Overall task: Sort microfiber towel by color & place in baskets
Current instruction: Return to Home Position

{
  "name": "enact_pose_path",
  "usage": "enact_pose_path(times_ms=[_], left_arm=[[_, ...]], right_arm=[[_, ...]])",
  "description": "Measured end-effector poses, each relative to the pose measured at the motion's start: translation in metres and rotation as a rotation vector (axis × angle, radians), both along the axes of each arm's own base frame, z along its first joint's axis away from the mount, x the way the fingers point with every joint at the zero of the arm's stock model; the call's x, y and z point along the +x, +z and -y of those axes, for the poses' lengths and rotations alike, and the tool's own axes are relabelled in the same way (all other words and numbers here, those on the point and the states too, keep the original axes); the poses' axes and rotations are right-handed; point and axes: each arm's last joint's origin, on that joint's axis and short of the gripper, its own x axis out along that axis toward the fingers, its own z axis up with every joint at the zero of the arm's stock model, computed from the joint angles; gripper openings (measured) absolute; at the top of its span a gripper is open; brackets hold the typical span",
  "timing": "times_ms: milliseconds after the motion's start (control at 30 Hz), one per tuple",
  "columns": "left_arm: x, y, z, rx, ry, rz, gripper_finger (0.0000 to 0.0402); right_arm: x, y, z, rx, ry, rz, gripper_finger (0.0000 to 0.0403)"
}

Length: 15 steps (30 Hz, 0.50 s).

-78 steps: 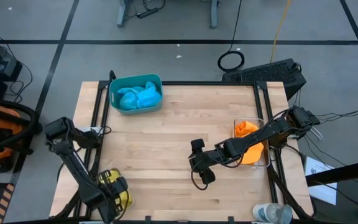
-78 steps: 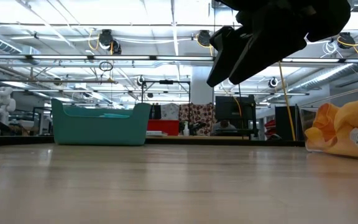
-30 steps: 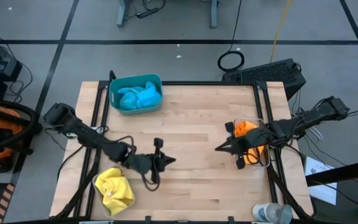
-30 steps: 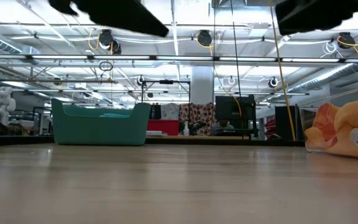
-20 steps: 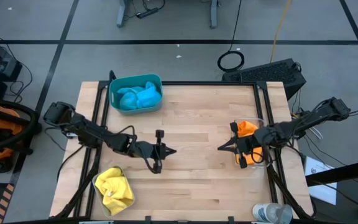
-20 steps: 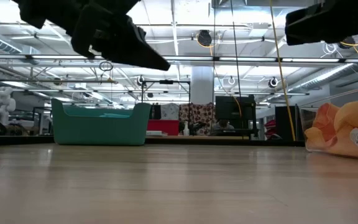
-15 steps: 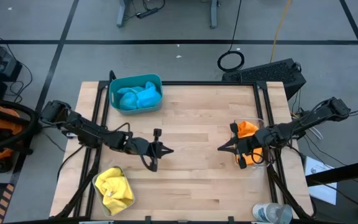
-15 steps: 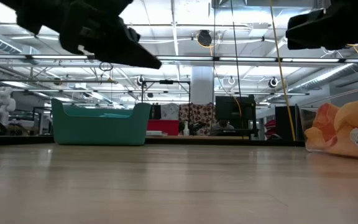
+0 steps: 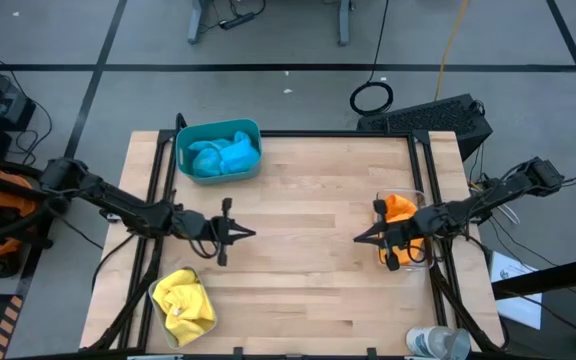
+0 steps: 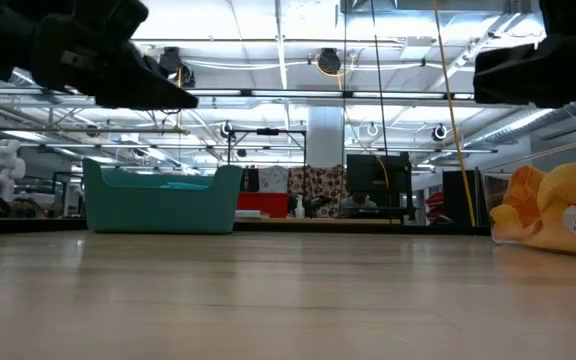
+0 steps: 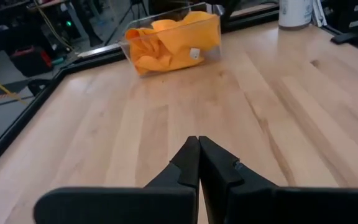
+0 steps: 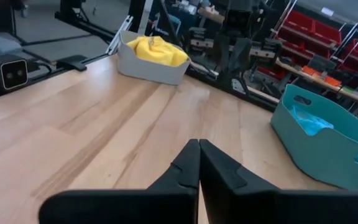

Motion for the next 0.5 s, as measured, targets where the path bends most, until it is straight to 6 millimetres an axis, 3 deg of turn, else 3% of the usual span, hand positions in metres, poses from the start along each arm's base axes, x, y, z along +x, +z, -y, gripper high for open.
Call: enact_pose_path(times_ms=[267,500], left_arm=[[-0.030,-0.011,-0.009,-0.013,0.000,0.041,0.0008],[-0.051,-0.022,-0.019,-0.054,0.037,0.076,0.0008]], right_arm=[[-0.017,-0.018,0.006,0.030,0.000,0.071,0.0000],[-0.020,-0.018,0.008,0.032,-0.016,0.060,0.0000]])
